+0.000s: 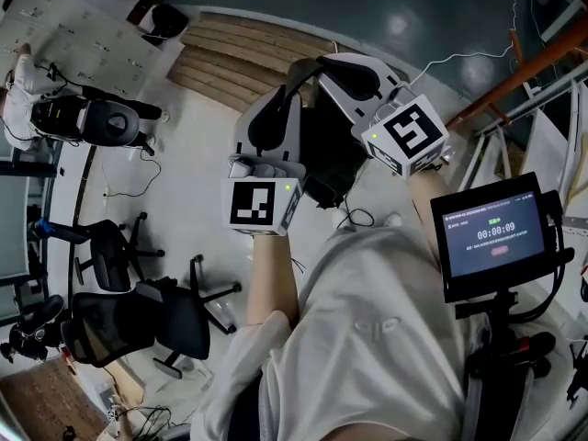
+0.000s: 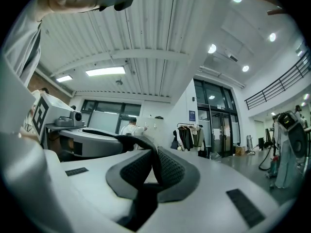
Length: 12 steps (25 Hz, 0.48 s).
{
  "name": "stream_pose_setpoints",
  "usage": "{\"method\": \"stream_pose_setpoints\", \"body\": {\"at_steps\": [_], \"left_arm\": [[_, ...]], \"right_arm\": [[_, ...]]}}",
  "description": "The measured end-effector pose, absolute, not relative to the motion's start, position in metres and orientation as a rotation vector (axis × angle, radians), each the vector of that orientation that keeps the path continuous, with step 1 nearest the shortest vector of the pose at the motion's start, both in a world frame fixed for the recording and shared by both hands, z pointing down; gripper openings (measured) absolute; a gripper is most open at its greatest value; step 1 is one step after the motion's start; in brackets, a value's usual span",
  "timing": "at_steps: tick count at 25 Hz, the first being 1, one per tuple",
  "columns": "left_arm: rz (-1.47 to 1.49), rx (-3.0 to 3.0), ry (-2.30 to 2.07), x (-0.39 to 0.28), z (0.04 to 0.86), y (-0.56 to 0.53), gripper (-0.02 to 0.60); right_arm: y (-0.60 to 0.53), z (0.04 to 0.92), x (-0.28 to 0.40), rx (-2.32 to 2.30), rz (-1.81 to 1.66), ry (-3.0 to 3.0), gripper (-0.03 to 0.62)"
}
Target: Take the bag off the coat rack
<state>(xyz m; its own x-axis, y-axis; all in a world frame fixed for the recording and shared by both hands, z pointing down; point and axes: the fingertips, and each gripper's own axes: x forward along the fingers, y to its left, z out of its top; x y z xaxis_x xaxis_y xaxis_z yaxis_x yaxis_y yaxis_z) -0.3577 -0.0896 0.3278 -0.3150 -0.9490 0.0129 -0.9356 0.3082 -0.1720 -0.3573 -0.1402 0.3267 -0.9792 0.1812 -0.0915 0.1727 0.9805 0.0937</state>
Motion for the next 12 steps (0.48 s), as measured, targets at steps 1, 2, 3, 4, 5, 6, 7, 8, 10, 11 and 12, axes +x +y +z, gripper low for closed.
{"method": "stream_pose_setpoints", "body": {"at_steps": [1,2,3,4,5,6,7,8,10,11,12], "left_arm": [[-0.222,-1.784,2.468,-0.3581,0.3270,-0.0898,0.043],[-0.221,-1.784,2.469,-0.3584,0.3259,-0.0894,0.043],[-0.220,-1.783,2.468,-0.3587,0.3245,-0.0884,0.043],[-0.220,-1.782,2.465,-0.3594,0.3231,-0.0869,0.043],[-0.221,-1.780,2.462,-0.3605,0.3217,-0.0854,0.042],[-0.222,-1.778,2.459,-0.3616,0.3204,-0.0844,0.043],[-0.225,-1.777,2.455,-0.3620,0.3196,-0.0838,0.043],[-0.229,-1.776,2.454,-0.3616,0.3195,-0.0837,0.043],[-0.233,-1.777,2.455,-0.3589,0.3204,-0.0844,0.043],[-0.234,-1.777,2.455,-0.3573,0.3206,-0.0850,0.043],[-0.234,-1.778,2.455,-0.3562,0.3202,-0.0856,0.043]], "right_arm": [[-0.1406,0.3253,-0.3575,0.272,0.130,3.024,0.044],[-0.1403,0.3239,-0.3576,0.273,0.132,3.022,0.044],[-0.1393,0.3227,-0.3580,0.274,0.133,3.020,0.044],[-0.1377,0.3217,-0.3589,0.275,0.134,3.018,0.044],[-0.1361,0.3207,-0.3601,0.276,0.135,3.016,0.044],[-0.1349,0.3199,-0.3613,0.276,0.136,3.015,0.044],[-0.1343,0.3195,-0.3617,0.275,0.135,3.014,0.044],[-0.1342,0.3195,-0.3613,0.274,0.133,3.014,0.044],[-0.1350,0.3204,-0.3583,0.271,0.129,3.014,0.044],[-0.1357,0.3206,-0.3567,0.271,0.126,3.014,0.044],[-0.1362,0.3202,-0.3557,0.271,0.124,3.014,0.044]]}}
